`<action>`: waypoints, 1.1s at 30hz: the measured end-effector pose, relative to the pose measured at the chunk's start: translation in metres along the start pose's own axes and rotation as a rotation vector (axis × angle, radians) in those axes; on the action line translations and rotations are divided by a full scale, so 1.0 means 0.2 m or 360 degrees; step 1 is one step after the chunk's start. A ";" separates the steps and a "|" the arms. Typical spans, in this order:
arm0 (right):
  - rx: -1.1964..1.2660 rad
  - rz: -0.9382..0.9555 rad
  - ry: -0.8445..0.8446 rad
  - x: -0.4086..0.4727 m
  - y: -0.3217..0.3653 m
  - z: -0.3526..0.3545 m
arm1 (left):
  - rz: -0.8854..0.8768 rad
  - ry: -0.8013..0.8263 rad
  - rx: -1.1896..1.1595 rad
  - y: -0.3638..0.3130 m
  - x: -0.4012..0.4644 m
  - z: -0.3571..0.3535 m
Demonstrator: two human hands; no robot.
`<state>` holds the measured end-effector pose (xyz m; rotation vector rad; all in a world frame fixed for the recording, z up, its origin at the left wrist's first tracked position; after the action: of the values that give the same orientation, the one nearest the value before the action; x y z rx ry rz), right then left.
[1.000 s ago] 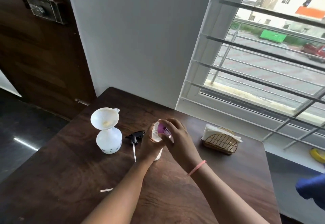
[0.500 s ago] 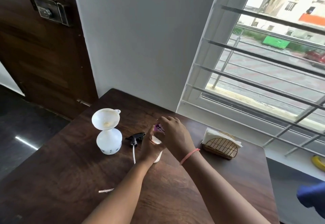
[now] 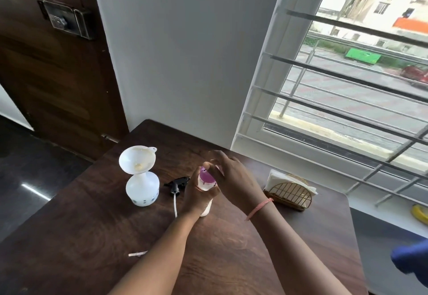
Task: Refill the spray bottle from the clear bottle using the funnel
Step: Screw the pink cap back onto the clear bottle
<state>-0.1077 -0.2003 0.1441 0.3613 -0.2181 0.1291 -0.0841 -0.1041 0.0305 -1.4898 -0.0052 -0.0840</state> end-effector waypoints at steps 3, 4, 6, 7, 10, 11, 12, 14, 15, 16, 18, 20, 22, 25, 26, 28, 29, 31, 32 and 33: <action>-0.0088 -0.0096 -0.0397 -0.01 -0.03 0.12 | 0.0006 -0.0047 -0.0048 0.00 0.01 -0.01; -0.0080 -0.0119 -0.0433 0.00 -0.05 0.14 | 0.0002 -0.0050 -0.0045 0.00 0.01 -0.01; 0.0018 -0.0098 -0.0273 0.00 -0.06 0.10 | 0.0014 -0.0048 -0.0051 0.01 0.02 -0.01; 0.0035 -0.0044 -0.0116 0.00 -0.04 0.06 | 0.0014 -0.0045 -0.0056 0.00 0.02 0.00; 0.0045 0.0108 0.0227 -0.03 0.00 -0.08 | -0.0008 -0.0073 0.0014 -0.01 0.01 0.00; 0.0056 0.0105 0.0231 -0.04 0.00 -0.10 | -0.0020 -0.0066 0.0049 -0.02 0.01 -0.01; 0.0065 0.0074 0.0188 -0.03 0.00 -0.11 | -0.0014 -0.0058 0.0068 -0.03 0.00 -0.01; 0.0027 -0.0024 0.0097 -0.03 -0.01 -0.12 | -0.0014 -0.0039 0.0093 -0.04 0.00 -0.01; -0.0030 -0.0051 0.0072 -0.03 0.01 -0.12 | -0.0008 -0.0031 0.0129 -0.04 0.00 -0.02; -0.0091 -0.0062 0.0055 -0.03 0.03 -0.12 | 0.0014 -0.0027 0.0164 -0.02 0.00 -0.02; -0.0156 -0.0063 0.0032 -0.02 0.07 -0.13 | 0.0046 -0.0044 0.0209 0.00 0.00 -0.01; -0.0120 -0.0074 0.0025 -0.03 0.07 -0.13 | 0.0019 -0.0039 0.0219 0.00 0.00 0.00; -0.0075 -0.0089 0.0009 -0.03 0.05 -0.14 | 0.0038 -0.0007 0.0181 -0.02 -0.01 -0.01; -0.0010 -0.0074 0.0023 -0.02 0.02 -0.14 | 0.0059 -0.0018 0.0035 -0.02 -0.03 -0.01; 0.0036 -0.0058 0.0050 -0.02 0.01 -0.14 | 0.0050 -0.0033 -0.0015 -0.01 -0.03 -0.01; 0.0154 0.0005 0.0116 0.00 -0.02 -0.12 | 0.0023 -0.0030 -0.0006 0.01 -0.03 0.00; 0.0211 0.0040 0.0149 0.01 -0.04 -0.12 | 0.0016 -0.0015 0.0017 0.01 -0.03 0.00; 0.0267 0.0087 0.0168 0.00 -0.06 -0.13 | -0.0007 -0.0001 0.0054 0.01 -0.03 0.00; 0.0251 0.0086 0.0147 -0.01 -0.06 -0.13 | -0.0014 -0.0002 0.0060 0.01 -0.03 0.00; 0.0214 0.0073 0.0114 -0.02 -0.07 -0.14 | -0.0023 -0.0004 0.0077 0.00 -0.03 0.00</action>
<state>-0.1048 -0.2029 0.1132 0.4846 -0.1474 0.2023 -0.0901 -0.1035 0.0297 -1.4414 -0.0198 -0.0928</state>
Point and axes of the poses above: each hand's wrist, its own x-axis towards the middle knuckle, its own z-axis out of the back of the hand, y = z × x, the point moved 7 cm from there along x, towards the middle knuckle, and after that the axes turned 5 degrees about -x, right-handed, at the moved point
